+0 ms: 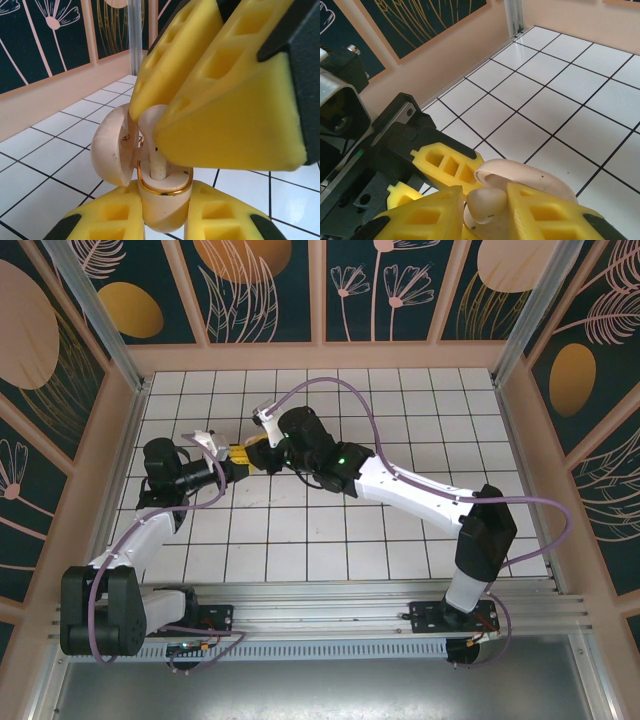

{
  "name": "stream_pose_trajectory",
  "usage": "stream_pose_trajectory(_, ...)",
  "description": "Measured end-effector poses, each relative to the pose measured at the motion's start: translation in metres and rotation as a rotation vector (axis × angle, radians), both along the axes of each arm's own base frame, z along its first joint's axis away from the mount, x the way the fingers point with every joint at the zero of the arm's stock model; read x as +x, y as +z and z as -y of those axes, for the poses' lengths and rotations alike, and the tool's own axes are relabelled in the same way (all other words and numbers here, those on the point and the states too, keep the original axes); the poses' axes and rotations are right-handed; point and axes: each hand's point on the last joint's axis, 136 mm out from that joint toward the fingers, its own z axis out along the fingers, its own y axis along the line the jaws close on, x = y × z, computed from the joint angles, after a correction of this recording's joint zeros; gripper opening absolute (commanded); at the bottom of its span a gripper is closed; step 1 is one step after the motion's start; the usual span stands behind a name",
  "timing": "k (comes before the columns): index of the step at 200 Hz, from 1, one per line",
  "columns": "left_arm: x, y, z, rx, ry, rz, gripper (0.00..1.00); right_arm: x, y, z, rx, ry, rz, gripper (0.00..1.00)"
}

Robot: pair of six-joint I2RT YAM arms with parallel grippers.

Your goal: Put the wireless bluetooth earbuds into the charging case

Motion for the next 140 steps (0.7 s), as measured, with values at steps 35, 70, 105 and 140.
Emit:
stream_pose_trajectory(35,0.0000,-0.0002,0.0000,0.002,0.000,0.002,0.02,-0.0018,0.0010,-0.0012,0.001,0.004,0.001,0.35)
stream_pose_trajectory(70,0.0000,-0.0002,0.0000,0.002,0.000,0.003,0.02,-0.0040,0.0025,-0.0027,0.006,0.014,-0.003,0.39)
stream_pose_trajectory(105,-0.0004,0.0005,0.0002,0.004,-0.002,0.011,0.02,-0.0055,0.0046,-0.0028,0.013,0.019,-0.010,0.41)
stream_pose_trajectory(140,-0.0015,0.0022,0.0012,0.004,-0.005,0.018,0.02,-0.0078,0.0094,-0.0018,0.034,0.017,-0.029,0.42)
